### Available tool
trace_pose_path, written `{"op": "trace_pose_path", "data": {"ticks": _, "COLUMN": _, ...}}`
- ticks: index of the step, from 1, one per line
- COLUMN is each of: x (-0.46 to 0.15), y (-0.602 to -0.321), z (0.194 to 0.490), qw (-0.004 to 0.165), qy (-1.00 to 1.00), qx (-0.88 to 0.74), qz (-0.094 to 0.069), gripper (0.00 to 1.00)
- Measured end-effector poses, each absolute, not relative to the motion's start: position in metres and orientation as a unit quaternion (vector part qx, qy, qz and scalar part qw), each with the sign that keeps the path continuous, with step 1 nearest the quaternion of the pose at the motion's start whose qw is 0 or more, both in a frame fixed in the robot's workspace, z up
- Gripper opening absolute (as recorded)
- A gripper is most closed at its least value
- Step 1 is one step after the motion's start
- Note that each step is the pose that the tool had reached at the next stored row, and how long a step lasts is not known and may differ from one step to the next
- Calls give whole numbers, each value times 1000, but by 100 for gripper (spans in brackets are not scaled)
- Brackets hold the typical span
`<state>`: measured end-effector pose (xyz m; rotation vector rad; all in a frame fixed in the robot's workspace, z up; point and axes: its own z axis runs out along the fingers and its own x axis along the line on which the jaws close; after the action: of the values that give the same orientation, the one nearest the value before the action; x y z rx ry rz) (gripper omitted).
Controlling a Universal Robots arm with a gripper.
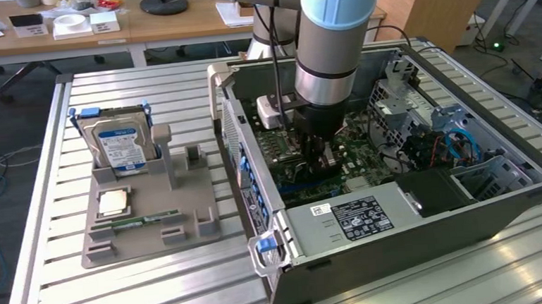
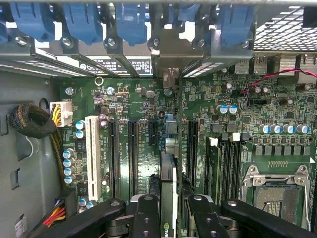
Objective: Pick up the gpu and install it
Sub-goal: 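Insert the gpu into the slot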
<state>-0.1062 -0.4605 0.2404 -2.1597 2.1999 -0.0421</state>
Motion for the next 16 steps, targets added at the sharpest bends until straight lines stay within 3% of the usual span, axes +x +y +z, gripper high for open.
{"op": "trace_pose_path", "data": {"ticks": 16, "x": -107, "y": -460, "z": 237, "qw": 29, "qy": 714, "qx": -699, "qz": -14, "gripper": 26}}
